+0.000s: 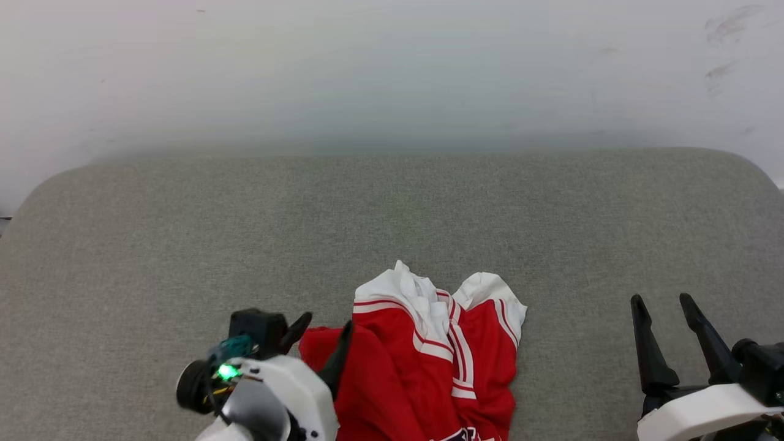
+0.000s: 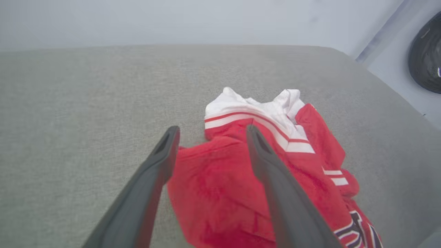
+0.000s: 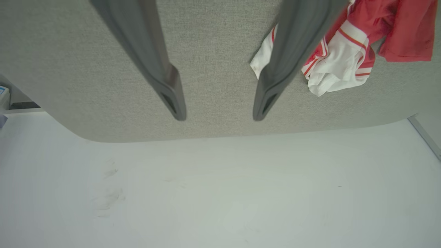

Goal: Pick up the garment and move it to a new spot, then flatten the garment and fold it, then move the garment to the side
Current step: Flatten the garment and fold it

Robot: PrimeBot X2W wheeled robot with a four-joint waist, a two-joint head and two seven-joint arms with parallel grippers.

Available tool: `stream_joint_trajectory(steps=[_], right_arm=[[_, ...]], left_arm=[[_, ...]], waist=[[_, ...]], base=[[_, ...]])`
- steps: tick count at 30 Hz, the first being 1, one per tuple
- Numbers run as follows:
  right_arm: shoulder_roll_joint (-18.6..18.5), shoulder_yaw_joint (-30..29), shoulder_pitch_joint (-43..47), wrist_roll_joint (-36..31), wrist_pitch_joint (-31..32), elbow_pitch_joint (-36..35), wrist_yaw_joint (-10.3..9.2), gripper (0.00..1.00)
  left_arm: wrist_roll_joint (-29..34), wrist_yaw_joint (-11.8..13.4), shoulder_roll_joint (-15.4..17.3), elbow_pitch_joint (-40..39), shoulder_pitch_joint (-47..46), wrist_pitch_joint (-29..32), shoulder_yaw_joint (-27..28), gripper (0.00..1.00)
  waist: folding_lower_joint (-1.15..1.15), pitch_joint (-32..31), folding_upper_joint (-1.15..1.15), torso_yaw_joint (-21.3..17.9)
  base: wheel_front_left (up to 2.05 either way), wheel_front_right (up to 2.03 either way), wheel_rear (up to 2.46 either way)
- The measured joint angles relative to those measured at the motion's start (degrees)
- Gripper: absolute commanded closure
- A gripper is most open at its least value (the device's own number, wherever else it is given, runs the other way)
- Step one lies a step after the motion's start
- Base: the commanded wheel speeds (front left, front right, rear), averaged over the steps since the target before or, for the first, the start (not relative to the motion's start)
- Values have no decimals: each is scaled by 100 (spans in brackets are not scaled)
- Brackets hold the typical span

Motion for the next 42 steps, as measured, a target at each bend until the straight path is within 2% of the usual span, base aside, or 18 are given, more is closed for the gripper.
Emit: stream_joint_trajectory(steps=[6, 10, 17, 22, 23, 24, 25, 31, 34, 38, 42], right_arm=[[0, 42, -142, 10, -13, -56, 0, 0], [-1, 71, -213, 49, -58, 9, 0, 0], [0, 136, -353, 71, -143, 108, 0, 0], [-1, 157, -413, 105, -215, 194, 0, 0], [-1, 167, -413, 113, -229, 218, 0, 0], [-1, 176, -414, 140, -249, 241, 0, 0], [-1, 178, -416, 148, -259, 258, 0, 0], [-1, 170, -432, 202, -335, 356, 0, 0], [-1, 122, -431, 212, -359, 400, 0, 0], [-1, 51, -404, 246, -367, 439, 0, 0], [0, 23, -332, 244, -355, 434, 0, 0]], left_arm=[[-107, -524, -355, 413, -943, 448, -430, 0], [-188, -789, -539, 901, -1398, 821, -666, 0], [-230, -959, -616, 1777, -2049, 1610, -989, 0], [-266, -1090, -650, 2161, -2331, 1862, -1173, 0], [-259, -1101, -649, 2229, -2373, 1916, -1220, 35], [-257, -1134, -650, 2287, -2407, 1925, -1261, 76], [-265, -1140, -655, 2326, -2437, 1925, -1284, 100], [-159, -1171, -613, 2356, -2599, 1590, -1327, 100], [-152, -1111, -533, 2203, -2597, 1376, -1246, 100], [-118, -903, -272, 1727, -2449, 1137, -1032, 100], [-176, -531, 134, 1129, -1996, 977, -665, 100]], waist=[[0, 258, 0, -112], [0, 425, 0, -237], [0, 658, 0, -447], [0, 763, 0, -561], [0, 776, 0, -574], [0, 787, 0, -585], [0, 796, 0, -594], [0, 793, 0, -584], [0, 763, 0, -522], [0, 683, 0, -402], [-1, 567, 0, -240]], base=[[0, 0, 0], [0, 0, 0], [0, 0, 0], [0, 0, 0], [0, 0, 0], [0, 0, 0], [0, 0, 0], [0, 0, 0], [0, 0, 0], [0, 0, 0], [0, 0, 0]])
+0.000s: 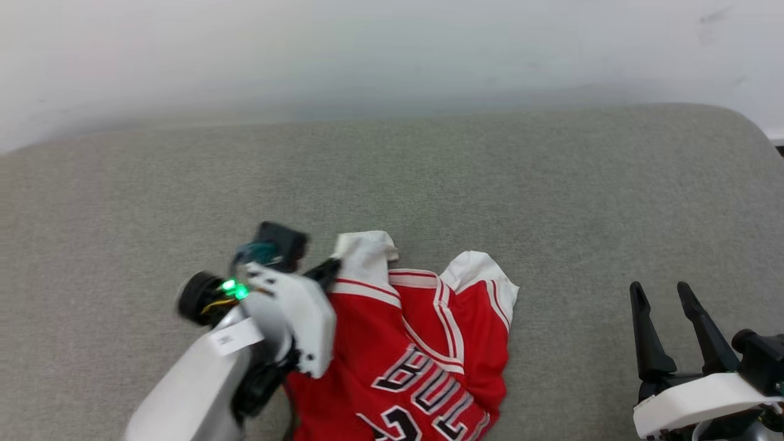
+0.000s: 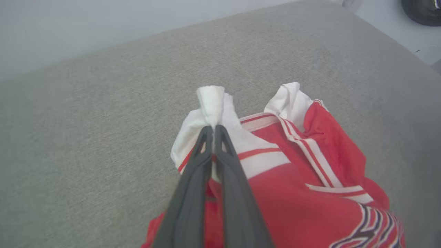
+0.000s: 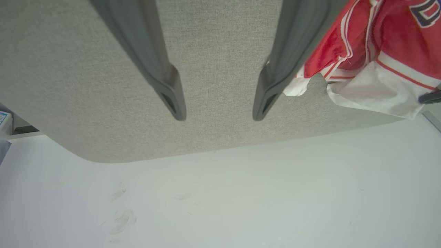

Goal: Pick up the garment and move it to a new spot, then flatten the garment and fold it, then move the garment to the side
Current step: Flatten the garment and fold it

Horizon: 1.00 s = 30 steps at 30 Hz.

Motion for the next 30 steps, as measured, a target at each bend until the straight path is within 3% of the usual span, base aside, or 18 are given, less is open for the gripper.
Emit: stream_joint_trajectory(steps=[6, 11, 16, 22, 23, 24, 25, 30], right_arm=[[0, -29, 75, -14, 81, -45, 0, 0], [0, -4, 133, -62, 147, -97, 0, 0], [0, 9, 138, -103, 201, -127, 0, 0], [0, 0, 227, -132, 298, -137, 0, 0], [0, -9, 253, -143, 303, -142, 0, 0], [0, -25, 266, -144, 314, -148, 0, 0], [-1, -52, 274, -146, 335, -167, 0, 0], [0, -137, 288, -160, 398, -242, 0, 0]], left_arm=[[-297, 644, 563, -690, 1042, -73, 646, 100], [-643, 1165, 730, -829, 2058, -208, 1148, 100], [-1046, 1388, 626, -589, 2942, -487, 1495, 100], [-1335, 1312, 316, -207, 3413, -756, 1535, 100], [-1358, 1307, 264, -165, 3432, -806, 1536, 82], [-1356, 1294, 211, -124, 3438, -865, 1524, 6], [-1336, 1257, 182, -113, 3437, -968, 1508, 0], [-1027, 1211, 98, -116, 3237, -1731, 1553, 0]], waist=[[-1, -163, 0, 268], [-1, -247, 0, 408], [-1, -302, 0, 414], [-1, -458, 0, 384], [-1, -488, 0, 374], [-1, -520, 0, 363], [-1, -548, 0, 353], [-1, -622, 0, 299]], base=[[0, 0, 0], [0, 0, 0], [0, 0, 0], [0, 0, 0], [0, 0, 0], [0, 0, 0], [0, 0, 0], [0, 0, 0]])
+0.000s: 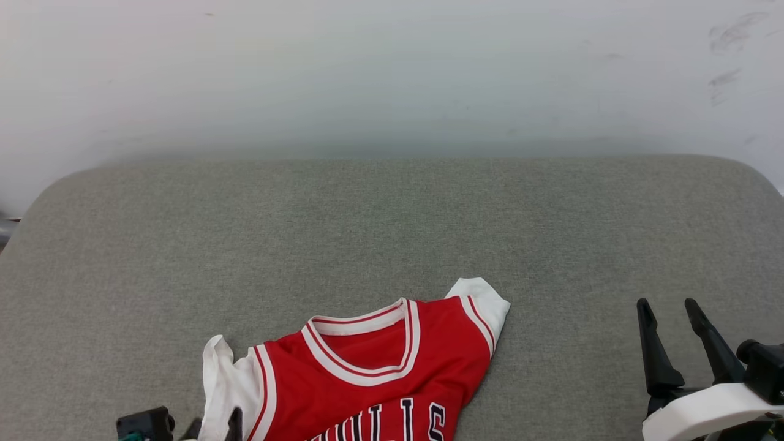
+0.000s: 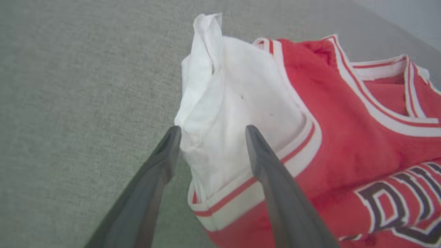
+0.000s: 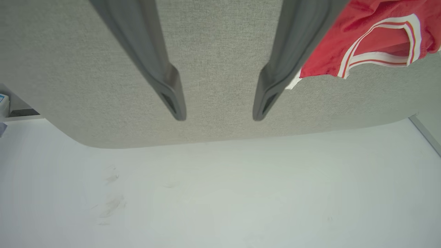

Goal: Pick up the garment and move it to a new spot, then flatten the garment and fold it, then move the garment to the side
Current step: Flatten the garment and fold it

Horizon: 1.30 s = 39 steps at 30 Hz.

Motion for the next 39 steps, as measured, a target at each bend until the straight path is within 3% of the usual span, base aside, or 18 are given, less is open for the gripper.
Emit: stream_joint_trajectory(steps=[10, 21, 27, 39], right_arm=[[0, -186, -1, 219, 337, 137, 0, 0], [-45, -338, -477, 201, 1869, 1095, 0, 0], [-398, 109, -1128, 382, 2697, 1645, 0, 0], [-967, 1248, -2449, 754, 3295, 2426, 0, 0]], left_arm=[[826, 158, 78, -419, -395, -1248, -13, 0], [1201, 505, 90, -1277, -519, -1268, -136, 0], [1256, 517, 62, -1423, -732, -1293, -178, 0], [1241, 391, -243, -1212, -1126, -1470, -283, 0]], waist=[[0, -27, 0, -48], [2, 157, 0, 241], [1, 407, 0, 524], [2, 1044, 0, 1079]], base=[[0, 0, 0], [0, 0, 0], [0, 0, 0], [0, 0, 0]])
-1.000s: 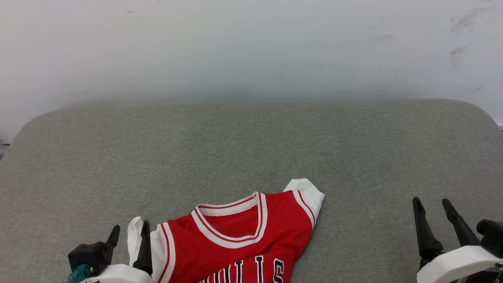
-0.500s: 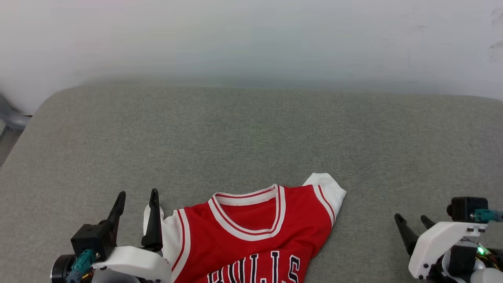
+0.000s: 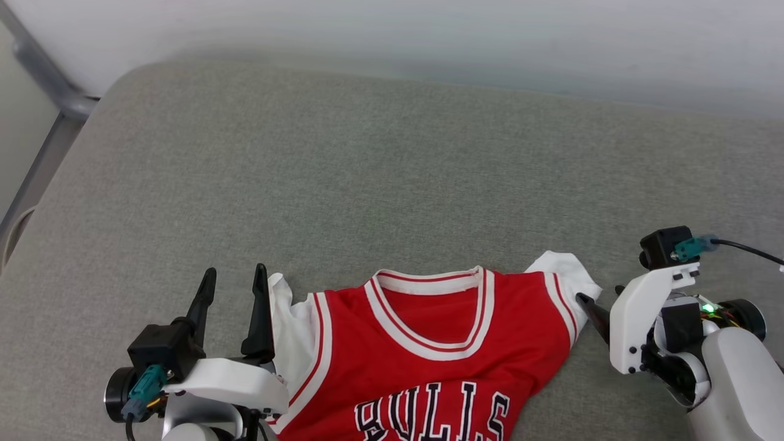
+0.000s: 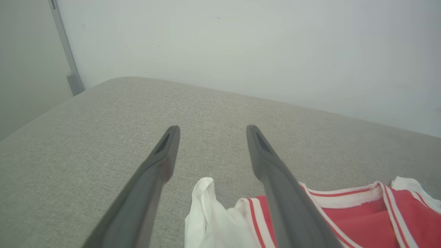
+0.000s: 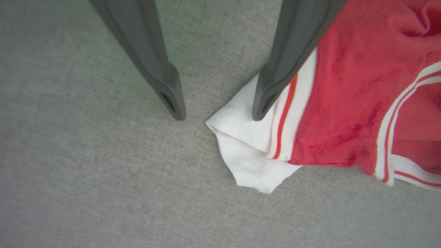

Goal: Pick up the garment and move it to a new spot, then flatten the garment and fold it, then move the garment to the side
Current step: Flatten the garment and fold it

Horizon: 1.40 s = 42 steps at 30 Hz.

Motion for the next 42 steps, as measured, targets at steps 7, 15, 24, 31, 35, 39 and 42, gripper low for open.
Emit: stream_joint_trajectory(steps=[7, 15, 24, 31, 35, 39, 42], right_arm=[[-258, 622, -266, 291, 452, 512, -2, 0], [-321, 873, -281, 646, 514, 637, -1, 100], [-491, 288, -18, 600, 154, -57, 2, 100], [-420, -622, 842, 281, 250, -804, 2, 100], [-94, -1003, 1385, 103, 413, -1215, 2, 100], [160, -1202, 1623, -47, 547, -1530, 1, 100], [326, -1247, 1688, -97, 639, -1715, 1, 100]], left_arm=[[-16, -46, -89, 226, -79, -73, -19, 0], [-23, -47, -101, 385, -87, -98, -25, 0], [-53, 21, 68, 400, 75, 38, 47, 0], [-152, 37, 220, 413, 243, 227, 89, 0], [-255, -1, 357, 389, 292, 494, 94, 0], [-450, -285, 544, 334, 62, 1054, 8, 0], [-624, -568, 680, 315, -408, 1595, -87, 0]], waist=[[-1, 191, 0, 215], [-1, 98, 0, 249], [-1, -213, 0, -20], [-1, -494, 0, -343], [-2, -594, 0, -560], [-1, -612, 0, -771], [-1, -562, 0, -882]], base=[[0, 0, 0], [0, 0, 0], [0, 0, 0], [0, 0, 0], [0, 0, 0], [0, 0, 0], [0, 0, 0]])
